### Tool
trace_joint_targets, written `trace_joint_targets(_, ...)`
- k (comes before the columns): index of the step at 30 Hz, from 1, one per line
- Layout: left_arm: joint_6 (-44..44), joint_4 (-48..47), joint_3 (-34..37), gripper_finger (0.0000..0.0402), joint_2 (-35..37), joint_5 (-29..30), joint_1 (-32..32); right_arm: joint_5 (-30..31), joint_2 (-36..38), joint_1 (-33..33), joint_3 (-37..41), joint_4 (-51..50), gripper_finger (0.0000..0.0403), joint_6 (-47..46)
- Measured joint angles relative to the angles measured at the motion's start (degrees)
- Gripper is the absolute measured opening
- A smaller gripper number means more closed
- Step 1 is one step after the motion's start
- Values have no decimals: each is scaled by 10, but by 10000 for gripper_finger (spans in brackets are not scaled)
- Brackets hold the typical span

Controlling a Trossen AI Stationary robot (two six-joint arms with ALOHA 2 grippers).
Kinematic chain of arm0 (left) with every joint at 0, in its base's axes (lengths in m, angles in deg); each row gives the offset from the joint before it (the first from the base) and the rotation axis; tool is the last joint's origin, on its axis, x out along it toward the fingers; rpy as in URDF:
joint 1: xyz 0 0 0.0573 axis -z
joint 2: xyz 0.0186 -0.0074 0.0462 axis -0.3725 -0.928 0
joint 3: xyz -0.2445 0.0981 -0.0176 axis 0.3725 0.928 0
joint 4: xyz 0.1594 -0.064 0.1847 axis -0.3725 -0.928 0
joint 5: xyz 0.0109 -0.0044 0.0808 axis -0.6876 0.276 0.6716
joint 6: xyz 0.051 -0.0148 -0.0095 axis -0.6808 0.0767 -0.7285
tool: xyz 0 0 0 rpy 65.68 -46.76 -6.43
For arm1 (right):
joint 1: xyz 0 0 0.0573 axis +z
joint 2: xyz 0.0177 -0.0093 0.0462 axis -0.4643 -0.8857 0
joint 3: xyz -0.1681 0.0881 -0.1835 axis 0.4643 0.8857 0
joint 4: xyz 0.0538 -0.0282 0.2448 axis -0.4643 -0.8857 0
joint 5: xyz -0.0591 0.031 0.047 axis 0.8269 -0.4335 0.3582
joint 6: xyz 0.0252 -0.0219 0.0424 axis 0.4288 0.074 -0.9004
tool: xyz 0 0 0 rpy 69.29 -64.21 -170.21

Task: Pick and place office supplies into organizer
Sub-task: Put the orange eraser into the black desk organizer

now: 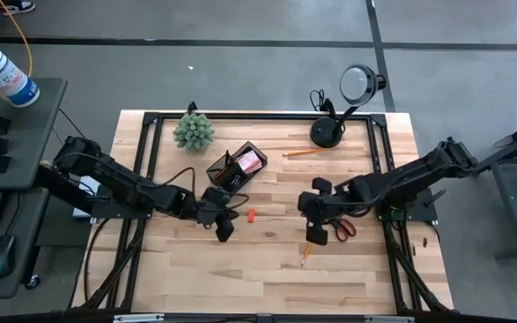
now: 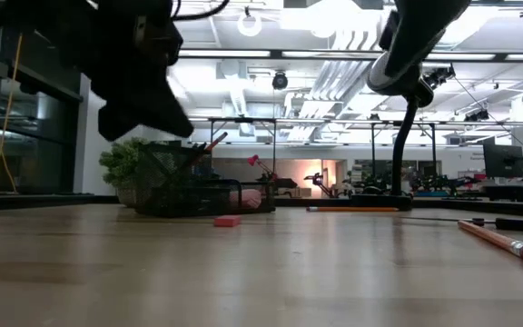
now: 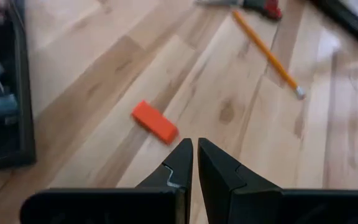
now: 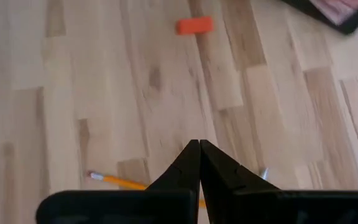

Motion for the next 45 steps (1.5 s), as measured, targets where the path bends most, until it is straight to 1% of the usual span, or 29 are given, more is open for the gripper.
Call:
trace_joint_targets(3, 4, 9, 0, 14, -9, -4, 0, 0, 32, -3, 48, 15, 2, -21)
trace_joint_targets(6, 13, 9, 0, 14, -15, -6, -3, -11, 80, -8, 114, 60, 1, -28)
trace_joint_targets(10, 43, 11, -4, 14, -17, -56, -32, -13, 137, -15, 196, 123, 4, -34)
trace_joint_targets(13, 58, 0, -27, 14, -17, -71, -55, -13, 172, -23, 241, 161, 3, -38)
trace_joint_targets(15, 75, -32, -54, 14, -17, -69, -68, -12, 188, -28, 264, 180, 1, -33)
trace_joint_targets(17, 91, -69, -94, 14, -26, -62, -80, -12, 200, -34, 279, 190, 2, -9)
trace_joint_targets(20, 110, -166, -165, 14, -56, -63, -95, 2, 203, -48, 287, 193, 7, 36)
trace_joint_targets(25, 163, -320, -299, 14, -136, -68, -102, 9, 200, -79, 289, 204, 7, 84)
trace_joint_targets(29, 208, -418, -402, 14, -201, -77, -101, 8, 200, -101, 289, 215, 2, 87)
trace_joint_targets(33, 213, -484, -482, 14, -258, -90, -101, 1, 200, -109, 289, 228, 2, 125)
trace_joint_targets(35, 214, -485, -505, 14, -279, -89, -101, -6, 200, -111, 289, 228, 3, 140)
trace_joint_targets(39, 215, -473, -510, 14, -295, -95, -101, -22, 200, -111, 289, 228, 3, 144)
trace_joint_targets(41, 215, -489, -502, 14, -296, -118, -102, -33, 200, -111, 289, 230, 2, 151)
trace_joint_targets(43, 222, -483, -494, 14, -296, -138, -104, -41, 200, -111, 289, 235, 2, 166)
trace_joint_targets(45, 245, -516, -490, 14, -295, -151, -104, -42, 200, -111, 289, 236, 4, 177)
